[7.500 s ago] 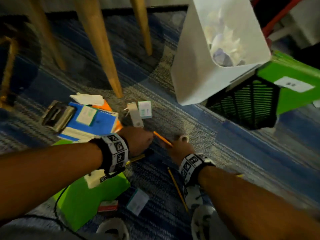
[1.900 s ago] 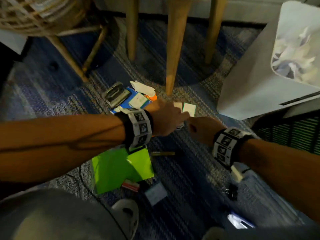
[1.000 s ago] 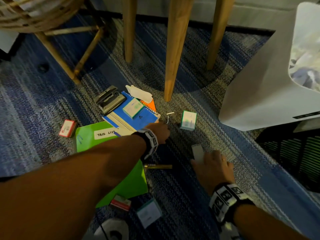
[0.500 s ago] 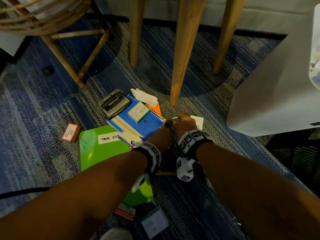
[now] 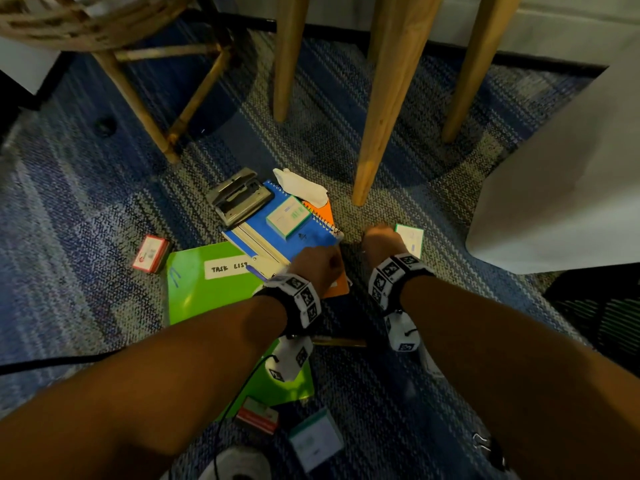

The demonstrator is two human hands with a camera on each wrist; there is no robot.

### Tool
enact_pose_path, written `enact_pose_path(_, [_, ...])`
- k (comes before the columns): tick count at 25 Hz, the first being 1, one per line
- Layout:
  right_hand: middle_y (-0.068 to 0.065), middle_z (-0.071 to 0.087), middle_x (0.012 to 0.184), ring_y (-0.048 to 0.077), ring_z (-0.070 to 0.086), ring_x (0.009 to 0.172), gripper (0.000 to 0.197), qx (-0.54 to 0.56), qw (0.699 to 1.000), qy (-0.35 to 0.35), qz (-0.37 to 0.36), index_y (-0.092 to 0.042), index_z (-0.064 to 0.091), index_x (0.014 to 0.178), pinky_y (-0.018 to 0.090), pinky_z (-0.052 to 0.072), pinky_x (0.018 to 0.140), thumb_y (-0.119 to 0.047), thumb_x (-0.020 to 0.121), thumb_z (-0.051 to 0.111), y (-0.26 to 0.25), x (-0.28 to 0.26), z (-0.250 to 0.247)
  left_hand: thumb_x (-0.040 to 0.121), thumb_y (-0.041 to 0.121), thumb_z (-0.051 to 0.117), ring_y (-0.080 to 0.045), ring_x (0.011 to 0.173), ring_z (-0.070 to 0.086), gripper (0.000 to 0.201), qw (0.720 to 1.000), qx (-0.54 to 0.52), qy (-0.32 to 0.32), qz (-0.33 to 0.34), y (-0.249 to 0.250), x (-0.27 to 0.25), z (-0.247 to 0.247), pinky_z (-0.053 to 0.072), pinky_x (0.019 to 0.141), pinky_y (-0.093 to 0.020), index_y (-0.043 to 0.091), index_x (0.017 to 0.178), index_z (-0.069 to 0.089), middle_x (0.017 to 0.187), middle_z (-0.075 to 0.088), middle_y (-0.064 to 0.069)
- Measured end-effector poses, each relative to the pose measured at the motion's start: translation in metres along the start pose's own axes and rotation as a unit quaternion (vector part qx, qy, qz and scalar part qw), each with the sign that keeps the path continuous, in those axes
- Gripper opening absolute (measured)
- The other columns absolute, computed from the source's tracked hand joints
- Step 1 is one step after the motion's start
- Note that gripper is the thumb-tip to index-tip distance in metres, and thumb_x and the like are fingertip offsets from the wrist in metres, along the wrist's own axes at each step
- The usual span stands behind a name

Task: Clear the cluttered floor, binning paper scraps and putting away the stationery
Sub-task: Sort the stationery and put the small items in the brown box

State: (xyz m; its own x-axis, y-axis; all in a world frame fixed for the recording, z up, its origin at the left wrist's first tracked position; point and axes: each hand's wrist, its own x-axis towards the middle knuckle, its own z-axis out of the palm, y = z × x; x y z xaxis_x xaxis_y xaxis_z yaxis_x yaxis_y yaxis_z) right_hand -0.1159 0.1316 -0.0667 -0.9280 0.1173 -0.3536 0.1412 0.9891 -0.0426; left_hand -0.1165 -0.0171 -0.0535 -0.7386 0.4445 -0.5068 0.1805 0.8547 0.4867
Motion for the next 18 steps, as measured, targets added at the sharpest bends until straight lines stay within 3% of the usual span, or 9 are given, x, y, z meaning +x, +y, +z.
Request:
enact_pose_path(2, [0.023,0.064,0.102,0.038,0.064,0.096,0.017,0.049,0.998,-0.043,-0.009,0.002,0.059,0.103,0.038,0.049,0.074,-0.009,0.090,0.054,0.008,-0.005,0.001,0.094,0.018,0.054,-0.034,0.113,0.055,0.029,0.995,0.081,-0.030,0.039,0.012,0.000,0.000,0.044,0.092,-0.039,0.008,0.120,0.060,0.131,0.055,-0.015])
enact_pose_path(5, [0.023,0.061,0.109,0.040,0.059,0.101,0.025,0.168,0.981,-0.079,0.054,-0.006,0.048,0.120,0.040,0.045,0.080,-0.016,0.098,0.042,0.028,-0.016,0.005,0.095,0.026,0.053,-0.033,0.133,0.037,0.041,0.960,0.229,-0.071,0.141,0.026,-0.003,0.011,0.028,0.108,-0.042,0.005,0.131,0.053,0.147,0.038,-0.015])
enact_pose_path(7, [0.019,0.065,0.108,0.036,0.061,0.100,0.030,0.238,0.963,-0.078,0.103,-0.013,0.050,0.127,0.039,0.051,0.083,-0.014,0.097,0.046,0.035,-0.024,0.012,0.097,0.029,0.050,-0.035,0.138,0.027,0.042,0.949,0.285,-0.069,0.118,0.029,-0.004,0.022,0.035,0.103,-0.047,0.006,0.131,0.051,0.141,0.041,-0.012])
enact_pose_path(10, [0.010,0.068,0.111,0.028,0.063,0.104,0.039,0.302,0.944,-0.068,0.115,-0.020,0.050,0.134,0.035,0.051,0.090,-0.013,0.095,0.049,0.041,-0.034,0.022,0.097,0.017,0.043,-0.036,0.121,0.046,0.028,0.937,0.325,-0.049,0.121,0.036,0.000,0.029,0.042,0.091,-0.043,0.006,0.114,0.063,0.121,0.056,-0.013])
enact_pose_path(12, [0.011,0.065,0.118,0.029,0.060,0.109,0.040,0.298,0.947,-0.050,0.105,-0.019,0.052,0.133,0.037,0.047,0.094,-0.014,0.093,0.051,0.040,-0.042,0.025,0.097,0.012,0.040,-0.035,0.116,0.050,0.028,0.927,0.343,-0.059,0.138,0.042,0.004,0.029,0.041,0.092,-0.042,0.005,0.111,0.063,0.119,0.059,-0.014])
enact_pose_path(14, [0.013,0.059,0.128,0.031,0.055,0.116,0.039,0.226,0.969,-0.085,0.061,-0.015,0.054,0.133,0.038,0.044,0.098,-0.015,0.093,0.054,0.040,-0.043,0.026,0.098,0.011,0.037,-0.035,0.119,0.047,0.028,0.928,0.346,-0.064,0.123,0.041,0.011,0.030,0.041,0.092,-0.043,0.004,0.114,0.059,0.124,0.056,-0.016])
enact_pose_path(18, [0.015,0.060,0.125,0.034,0.057,0.112,0.029,0.127,0.984,-0.124,0.016,-0.011,0.065,0.120,0.039,0.048,0.095,-0.010,0.095,0.050,0.045,-0.038,0.023,0.093,0.002,0.046,-0.037,0.117,0.046,0.025,0.975,0.203,-0.069,0.051,0.028,0.015,0.024,0.043,0.084,-0.048,-0.001,0.117,0.047,0.123,0.050,-0.020])
